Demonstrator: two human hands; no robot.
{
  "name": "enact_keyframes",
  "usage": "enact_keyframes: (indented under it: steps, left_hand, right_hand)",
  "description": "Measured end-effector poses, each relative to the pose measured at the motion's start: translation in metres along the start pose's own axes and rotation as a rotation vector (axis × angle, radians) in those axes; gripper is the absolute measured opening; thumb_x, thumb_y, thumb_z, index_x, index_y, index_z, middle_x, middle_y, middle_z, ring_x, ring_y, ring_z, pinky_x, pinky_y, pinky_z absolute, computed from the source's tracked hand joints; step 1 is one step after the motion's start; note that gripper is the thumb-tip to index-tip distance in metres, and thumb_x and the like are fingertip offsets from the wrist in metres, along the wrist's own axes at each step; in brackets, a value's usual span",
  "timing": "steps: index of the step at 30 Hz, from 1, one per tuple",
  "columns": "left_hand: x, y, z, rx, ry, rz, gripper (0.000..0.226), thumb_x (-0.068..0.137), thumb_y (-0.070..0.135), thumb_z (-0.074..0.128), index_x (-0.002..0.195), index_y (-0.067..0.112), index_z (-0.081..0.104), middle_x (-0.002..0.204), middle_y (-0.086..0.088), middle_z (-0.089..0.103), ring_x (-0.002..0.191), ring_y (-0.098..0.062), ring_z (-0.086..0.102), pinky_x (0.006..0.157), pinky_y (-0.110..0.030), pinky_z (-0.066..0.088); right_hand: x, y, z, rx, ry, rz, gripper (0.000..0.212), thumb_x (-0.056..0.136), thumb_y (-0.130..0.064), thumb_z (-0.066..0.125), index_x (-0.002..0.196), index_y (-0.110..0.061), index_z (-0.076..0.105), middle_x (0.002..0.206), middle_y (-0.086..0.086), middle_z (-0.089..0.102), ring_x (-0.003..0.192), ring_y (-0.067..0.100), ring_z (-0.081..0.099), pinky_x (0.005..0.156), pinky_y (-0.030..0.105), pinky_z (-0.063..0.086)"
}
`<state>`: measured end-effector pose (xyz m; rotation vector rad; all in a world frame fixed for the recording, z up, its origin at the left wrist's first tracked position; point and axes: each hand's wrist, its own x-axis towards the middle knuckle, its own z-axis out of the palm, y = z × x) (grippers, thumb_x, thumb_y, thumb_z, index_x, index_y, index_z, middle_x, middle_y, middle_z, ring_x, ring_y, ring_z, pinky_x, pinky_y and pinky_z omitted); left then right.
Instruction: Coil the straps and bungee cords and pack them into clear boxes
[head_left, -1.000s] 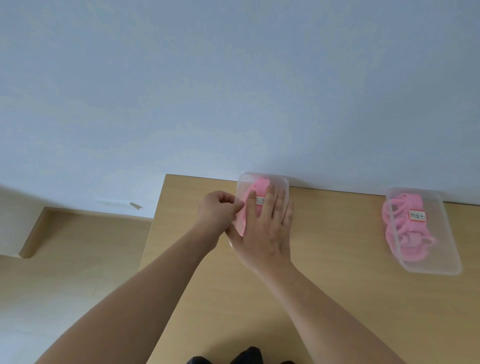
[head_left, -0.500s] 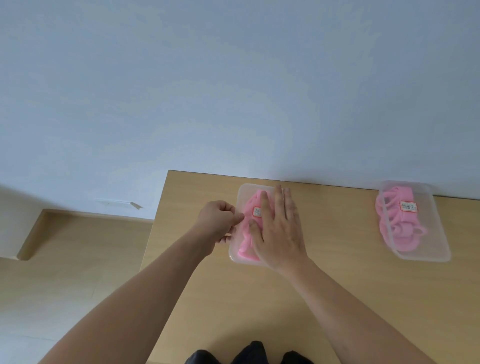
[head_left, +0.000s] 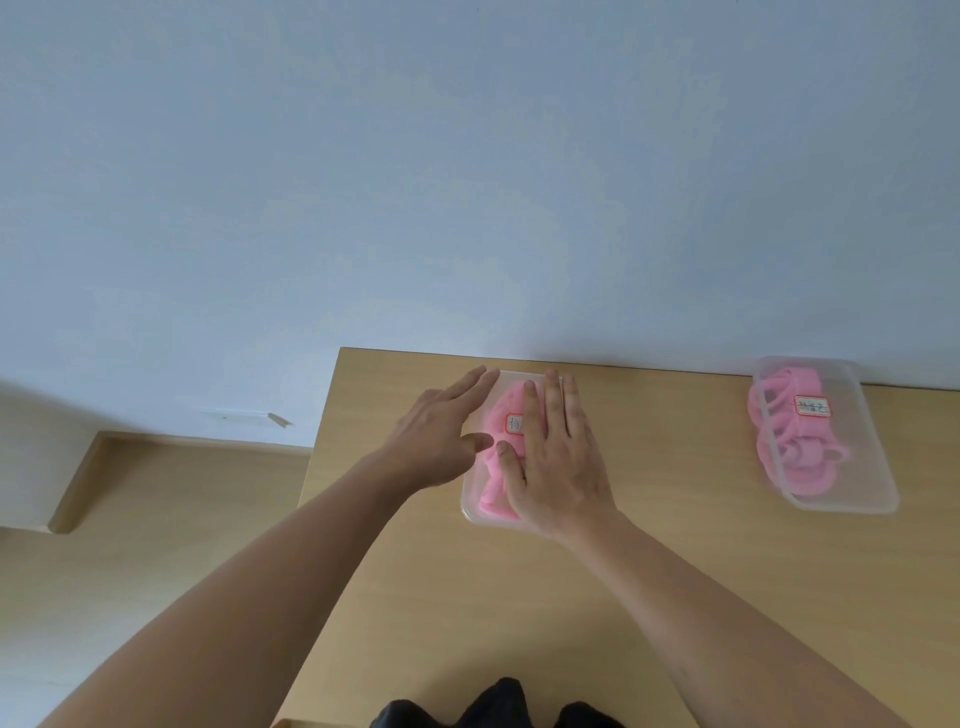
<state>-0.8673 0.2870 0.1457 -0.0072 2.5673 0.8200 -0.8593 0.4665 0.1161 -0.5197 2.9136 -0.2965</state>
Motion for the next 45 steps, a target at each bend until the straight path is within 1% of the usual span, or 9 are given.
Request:
enact_keyframes:
  steps: [5, 10, 15, 21, 30, 35, 40, 43, 45]
  left_hand:
    - [-0.001, -0.001, -0.005, 0.039, -0.05, -0.014, 0.082, 0.098, 0.038, 0.06, 0.158, 0.054, 0.006, 0.163, 0.039, 0.003, 0.156, -0.018, 0.013, 0.122, -0.051, 0.026]
    - [-0.012, 0.007, -0.003, 0.134, 0.012, 0.041, 0.082, 0.101, 0.038, 0.059, 0.163, 0.039, 0.006, 0.162, 0.034, -0.015, 0.159, -0.011, -0.008, 0.124, -0.042, 0.027]
    - [-0.04, -0.017, -0.003, 0.172, -0.164, 0.139, 0.114, 0.081, 0.059, 0.076, 0.163, 0.038, -0.001, 0.166, 0.03, -0.013, 0.156, -0.002, -0.01, 0.123, -0.035, 0.018]
    - [-0.043, -0.02, 0.003, 0.229, -0.144, 0.142, 0.111, 0.085, 0.066, 0.068, 0.161, 0.04, -0.009, 0.163, 0.032, -0.02, 0.157, -0.005, -0.008, 0.125, -0.044, 0.026]
    - [-0.036, -0.018, 0.003, 0.295, -0.108, 0.116, 0.107, 0.089, 0.07, 0.058, 0.161, 0.036, -0.014, 0.164, 0.028, -0.025, 0.159, -0.009, -0.005, 0.123, -0.048, 0.029]
    - [-0.019, -0.007, -0.007, 0.329, -0.089, 0.079, 0.101, 0.093, 0.065, 0.056, 0.163, 0.031, -0.009, 0.167, 0.023, -0.021, 0.159, -0.01, -0.004, 0.122, -0.047, 0.03]
    - [-0.027, 0.004, -0.007, 0.346, -0.072, 0.026, 0.095, 0.096, 0.06, 0.057, 0.164, 0.031, -0.003, 0.169, 0.021, -0.016, 0.159, -0.012, -0.001, 0.12, -0.045, 0.032]
    - [-0.032, 0.017, -0.011, 0.338, -0.039, 0.029, 0.087, 0.097, 0.054, 0.06, 0.164, 0.029, 0.01, 0.173, 0.012, -0.001, 0.159, -0.016, 0.005, 0.12, -0.046, 0.032]
    - [-0.041, 0.031, -0.018, 0.266, 0.024, 0.048, 0.08, 0.097, 0.053, 0.06, 0.163, 0.031, 0.019, 0.172, 0.01, 0.01, 0.158, -0.015, 0.011, 0.122, -0.044, 0.029]
  right_hand:
    - [0.011, 0.001, -0.013, -0.051, 0.01, 0.067, 0.08, 0.092, -0.059, 0.02, 0.157, -0.013, 0.02, 0.157, 0.01, 0.027, 0.143, 0.033, 0.023, 0.118, 0.05, 0.022]
    - [0.014, 0.004, -0.014, -0.071, 0.024, 0.093, 0.077, 0.089, -0.062, 0.022, 0.156, -0.023, 0.023, 0.145, 0.007, 0.037, 0.128, 0.032, 0.037, 0.115, 0.054, 0.025]
    - [0.009, 0.0, -0.021, -0.038, 0.019, 0.114, 0.08, 0.088, -0.061, 0.015, 0.158, -0.023, 0.013, 0.16, 0.013, 0.015, 0.145, 0.036, 0.019, 0.119, 0.053, 0.018]
    - [-0.051, -0.014, 0.001, 0.146, -0.024, 0.128, 0.093, 0.091, -0.071, 0.016, 0.157, -0.012, -0.011, 0.163, 0.013, -0.024, 0.152, 0.029, -0.015, 0.125, 0.045, 0.005]
    - [-0.031, -0.005, 0.003, -0.014, 0.01, 0.088, 0.1, 0.091, -0.077, 0.018, 0.155, 0.0, 0.021, 0.162, 0.028, 0.01, 0.15, 0.042, 0.015, 0.12, 0.052, 0.023]
    - [-0.005, 0.0, -0.004, -0.034, -0.012, 0.105, 0.098, 0.09, -0.075, 0.02, 0.155, -0.002, 0.024, 0.16, 0.03, 0.018, 0.148, 0.043, 0.022, 0.119, 0.053, 0.026]
    - [-0.007, -0.004, -0.01, -0.045, -0.079, 0.142, 0.095, 0.09, -0.075, 0.017, 0.157, -0.007, 0.021, 0.162, 0.025, 0.015, 0.147, 0.043, 0.02, 0.116, 0.057, 0.025]
    - [-0.005, -0.003, -0.025, -0.043, -0.136, 0.141, 0.09, 0.093, -0.074, 0.02, 0.158, -0.013, 0.007, 0.165, 0.019, 0.001, 0.149, 0.04, 0.007, 0.119, 0.054, 0.016]
    - [-0.007, -0.006, -0.039, -0.035, -0.089, 0.125, 0.083, 0.095, -0.069, 0.028, 0.156, -0.015, 0.015, 0.164, 0.018, 0.007, 0.148, 0.039, 0.011, 0.118, 0.051, 0.02]
